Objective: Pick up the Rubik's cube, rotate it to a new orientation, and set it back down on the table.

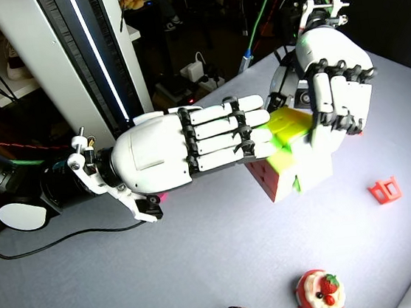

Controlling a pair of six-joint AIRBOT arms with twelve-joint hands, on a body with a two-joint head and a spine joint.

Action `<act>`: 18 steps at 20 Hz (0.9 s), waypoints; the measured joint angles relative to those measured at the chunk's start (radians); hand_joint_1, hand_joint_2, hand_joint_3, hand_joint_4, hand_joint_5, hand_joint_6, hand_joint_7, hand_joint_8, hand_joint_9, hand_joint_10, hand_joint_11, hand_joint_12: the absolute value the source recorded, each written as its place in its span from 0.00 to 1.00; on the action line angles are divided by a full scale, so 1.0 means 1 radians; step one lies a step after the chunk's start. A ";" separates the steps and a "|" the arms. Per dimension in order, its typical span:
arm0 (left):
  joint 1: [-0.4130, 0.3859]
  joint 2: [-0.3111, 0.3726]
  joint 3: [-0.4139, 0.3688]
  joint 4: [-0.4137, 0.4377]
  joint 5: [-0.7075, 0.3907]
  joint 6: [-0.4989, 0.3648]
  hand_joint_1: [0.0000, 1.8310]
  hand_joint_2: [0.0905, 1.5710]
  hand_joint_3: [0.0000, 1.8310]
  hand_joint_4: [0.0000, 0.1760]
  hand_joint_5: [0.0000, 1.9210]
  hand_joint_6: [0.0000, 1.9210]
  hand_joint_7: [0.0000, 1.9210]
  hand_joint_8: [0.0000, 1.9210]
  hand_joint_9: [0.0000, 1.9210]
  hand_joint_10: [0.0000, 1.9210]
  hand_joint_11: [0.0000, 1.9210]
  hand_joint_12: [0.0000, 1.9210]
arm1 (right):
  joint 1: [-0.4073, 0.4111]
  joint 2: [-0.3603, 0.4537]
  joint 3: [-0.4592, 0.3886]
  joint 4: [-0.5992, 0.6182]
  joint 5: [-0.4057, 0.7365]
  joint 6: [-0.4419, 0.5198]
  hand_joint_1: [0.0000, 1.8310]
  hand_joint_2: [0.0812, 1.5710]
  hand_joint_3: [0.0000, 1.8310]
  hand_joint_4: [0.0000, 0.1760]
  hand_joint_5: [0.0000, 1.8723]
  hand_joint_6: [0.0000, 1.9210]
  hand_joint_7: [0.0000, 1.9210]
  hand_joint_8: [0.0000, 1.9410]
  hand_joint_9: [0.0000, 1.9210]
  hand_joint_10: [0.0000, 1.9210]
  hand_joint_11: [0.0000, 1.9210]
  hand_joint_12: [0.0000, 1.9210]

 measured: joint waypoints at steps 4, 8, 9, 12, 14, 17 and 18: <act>0.000 0.000 0.003 -0.023 -0.004 0.002 0.64 0.81 0.00 0.00 0.43 0.62 0.26 0.94 0.23 1.00 0.33 1.00 | 0.000 0.007 -0.008 -0.010 -0.006 0.000 0.00 0.90 0.00 0.00 0.04 0.07 0.06 0.00 0.00 0.29 0.00 0.50; 0.000 0.000 0.010 -0.045 -0.011 0.003 0.62 0.74 0.00 0.00 0.45 0.62 0.15 0.72 0.01 0.88 0.03 1.00 | 0.000 0.016 -0.025 -0.038 -0.013 0.003 0.00 0.90 0.00 0.00 0.05 0.18 0.09 0.01 0.00 0.38 0.00 0.73; 0.000 0.000 0.011 -0.053 -0.016 0.002 0.62 0.74 0.00 0.00 0.45 0.62 0.15 0.72 0.01 0.88 0.03 1.00 | 0.000 0.018 -0.028 -0.053 -0.014 0.003 0.00 0.90 0.00 0.00 0.05 0.18 0.09 0.01 0.00 0.38 0.00 0.73; 0.000 0.000 0.013 -0.061 -0.018 0.002 0.64 0.79 0.00 0.00 0.44 0.63 0.22 0.88 0.08 0.99 0.11 1.00 | 0.000 0.031 -0.037 -0.065 -0.019 0.004 0.00 0.90 0.00 0.00 0.00 0.24 0.08 0.01 0.00 0.39 0.00 0.79; 0.002 -0.003 0.021 -0.069 -0.024 0.002 0.63 0.72 0.00 0.00 0.49 0.56 0.56 1.00 0.62 1.00 0.67 1.00 | 0.000 0.051 -0.051 -0.056 -0.020 0.005 0.01 0.91 0.00 0.00 0.00 0.00 0.00 0.00 0.00 0.23 0.00 0.58; 0.014 -0.024 0.031 -0.085 -0.014 0.002 0.66 0.78 0.00 0.00 0.41 0.55 0.37 0.89 0.46 1.00 0.52 1.00 | 0.001 0.104 -0.080 0.011 0.024 0.006 0.00 0.90 0.00 0.00 0.02 0.01 0.02 0.00 0.00 0.09 0.00 0.19; 0.019 -0.032 0.035 -0.085 0.000 0.002 0.67 0.76 0.00 0.00 0.45 0.51 0.39 0.85 0.45 1.00 0.50 1.00 | 0.001 0.115 -0.084 0.032 0.041 0.006 0.00 0.88 0.00 0.00 0.02 0.01 0.01 0.00 0.00 0.03 0.00 0.04</act>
